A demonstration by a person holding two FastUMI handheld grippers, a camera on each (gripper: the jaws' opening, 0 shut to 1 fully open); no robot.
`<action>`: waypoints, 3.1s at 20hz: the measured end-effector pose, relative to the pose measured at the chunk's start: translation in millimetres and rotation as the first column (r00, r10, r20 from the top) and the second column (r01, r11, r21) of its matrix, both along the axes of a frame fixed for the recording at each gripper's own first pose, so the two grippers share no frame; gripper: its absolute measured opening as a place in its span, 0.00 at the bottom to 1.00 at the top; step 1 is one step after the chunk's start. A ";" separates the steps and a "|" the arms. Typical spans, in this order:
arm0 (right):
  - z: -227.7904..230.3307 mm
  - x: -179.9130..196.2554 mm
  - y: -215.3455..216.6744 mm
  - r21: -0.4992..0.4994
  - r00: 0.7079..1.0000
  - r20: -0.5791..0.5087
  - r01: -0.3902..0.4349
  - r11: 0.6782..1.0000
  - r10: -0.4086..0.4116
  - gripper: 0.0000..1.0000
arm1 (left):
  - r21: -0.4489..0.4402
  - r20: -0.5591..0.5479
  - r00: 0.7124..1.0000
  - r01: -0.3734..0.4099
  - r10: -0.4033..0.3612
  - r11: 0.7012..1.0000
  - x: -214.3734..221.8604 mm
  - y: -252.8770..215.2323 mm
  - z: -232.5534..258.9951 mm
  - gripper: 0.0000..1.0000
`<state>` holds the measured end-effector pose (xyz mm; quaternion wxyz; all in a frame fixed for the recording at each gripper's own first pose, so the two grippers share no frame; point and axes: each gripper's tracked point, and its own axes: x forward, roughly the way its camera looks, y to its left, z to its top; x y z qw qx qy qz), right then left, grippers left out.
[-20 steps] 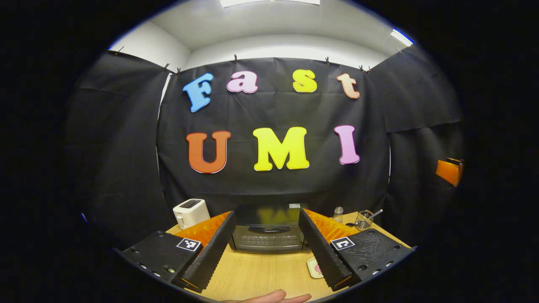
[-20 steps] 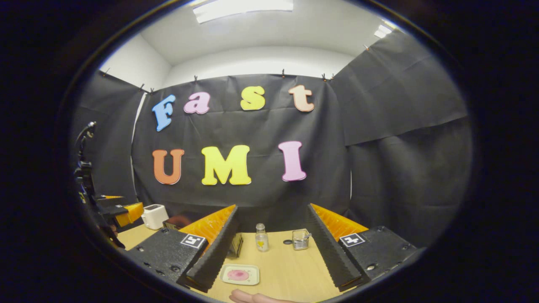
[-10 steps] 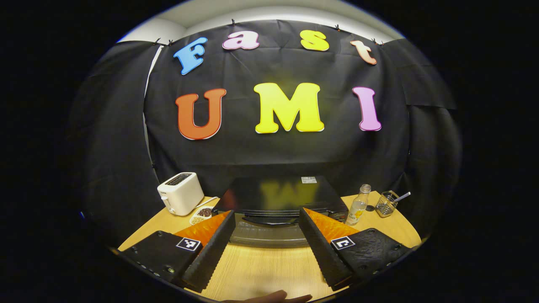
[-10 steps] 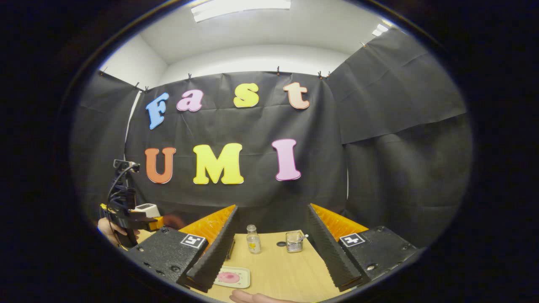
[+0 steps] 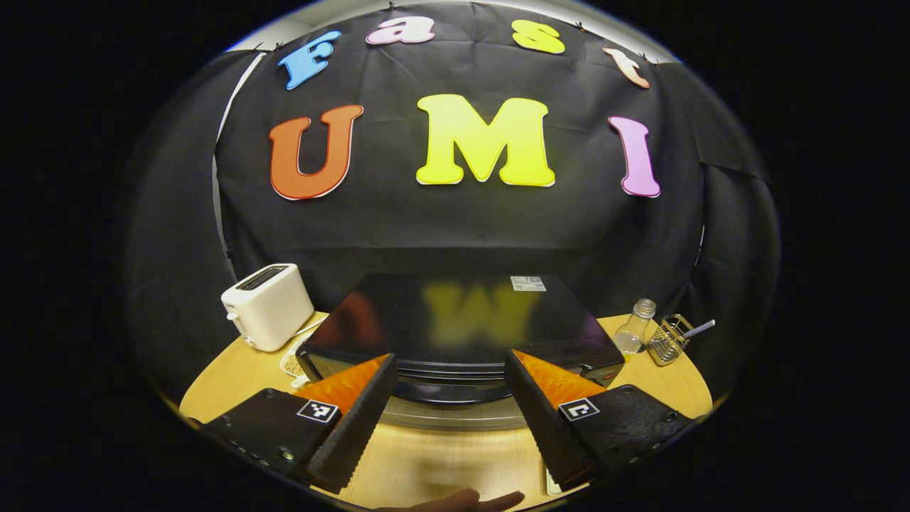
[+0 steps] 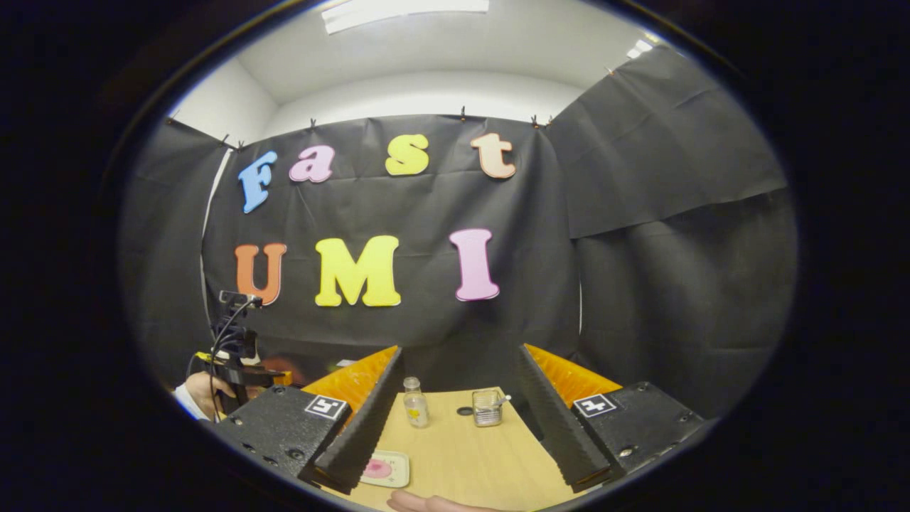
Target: Open the electric oven with the left hand, put the food in, and close the electric oven.
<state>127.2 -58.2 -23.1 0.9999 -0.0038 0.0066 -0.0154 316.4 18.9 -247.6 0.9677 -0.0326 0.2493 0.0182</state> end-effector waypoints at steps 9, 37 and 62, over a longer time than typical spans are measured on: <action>-16.2 2.8 -13.1 0.008 0.999 -0.037 0.023 1.000 -0.023 0.96 | -0.008 0.014 1.000 0.008 -0.008 1.000 11.3 1.7 -20.0 0.96; -47.9 -0.1 -10.4 0.041 0.991 -0.137 0.002 0.999 0.004 1.00 | -0.072 0.117 0.993 0.014 -0.006 0.997 -107.3 5.2 -53.5 0.99; -63.9 -0.9 6.1 -0.025 0.983 -0.183 -0.021 0.999 0.016 0.96 | -0.056 -0.084 0.993 0.078 -0.083 0.995 -180.1 -6.5 -163.2 0.96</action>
